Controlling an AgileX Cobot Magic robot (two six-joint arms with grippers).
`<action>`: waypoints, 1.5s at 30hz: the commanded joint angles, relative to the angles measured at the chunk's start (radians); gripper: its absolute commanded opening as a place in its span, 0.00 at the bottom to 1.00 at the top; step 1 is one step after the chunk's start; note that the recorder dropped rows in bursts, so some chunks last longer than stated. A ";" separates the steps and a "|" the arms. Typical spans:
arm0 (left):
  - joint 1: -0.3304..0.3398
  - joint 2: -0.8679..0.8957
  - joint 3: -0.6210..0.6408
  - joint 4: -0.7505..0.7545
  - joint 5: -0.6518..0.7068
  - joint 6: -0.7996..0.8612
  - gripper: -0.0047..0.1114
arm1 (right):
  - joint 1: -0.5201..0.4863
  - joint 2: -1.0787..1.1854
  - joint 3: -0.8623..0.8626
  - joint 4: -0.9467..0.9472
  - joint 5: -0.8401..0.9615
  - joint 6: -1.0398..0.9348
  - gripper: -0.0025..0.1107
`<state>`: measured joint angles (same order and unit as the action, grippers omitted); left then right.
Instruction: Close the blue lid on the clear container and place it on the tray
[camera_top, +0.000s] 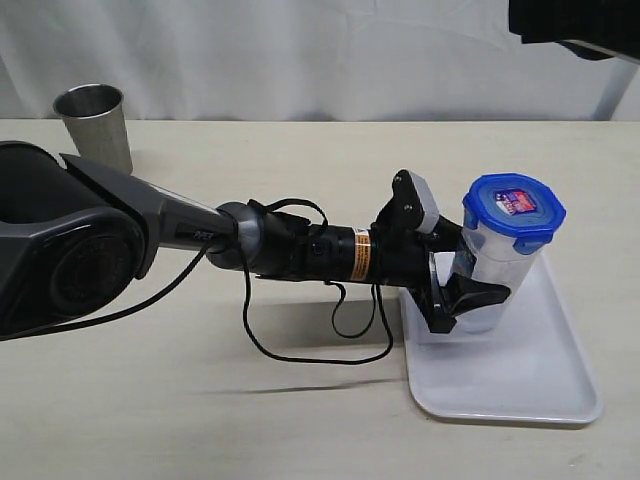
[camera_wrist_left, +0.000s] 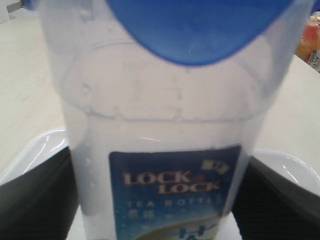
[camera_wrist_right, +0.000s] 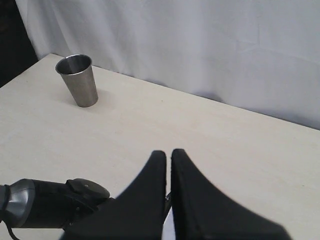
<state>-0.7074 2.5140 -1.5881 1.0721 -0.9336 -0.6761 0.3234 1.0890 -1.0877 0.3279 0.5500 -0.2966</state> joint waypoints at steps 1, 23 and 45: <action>0.002 -0.008 -0.001 -0.015 0.002 0.003 0.70 | -0.007 -0.008 -0.004 -0.004 0.002 -0.003 0.06; 0.129 -0.010 -0.001 0.255 -0.231 -0.004 0.70 | -0.007 -0.008 -0.004 -0.004 0.014 -0.005 0.06; 0.300 -0.274 0.007 0.672 0.110 -0.726 0.04 | -0.007 -0.032 0.030 -0.004 -0.016 -0.023 0.06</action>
<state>-0.4085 2.2906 -1.5881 1.7165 -0.9024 -1.2606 0.3234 1.0809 -1.0828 0.3279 0.5598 -0.3069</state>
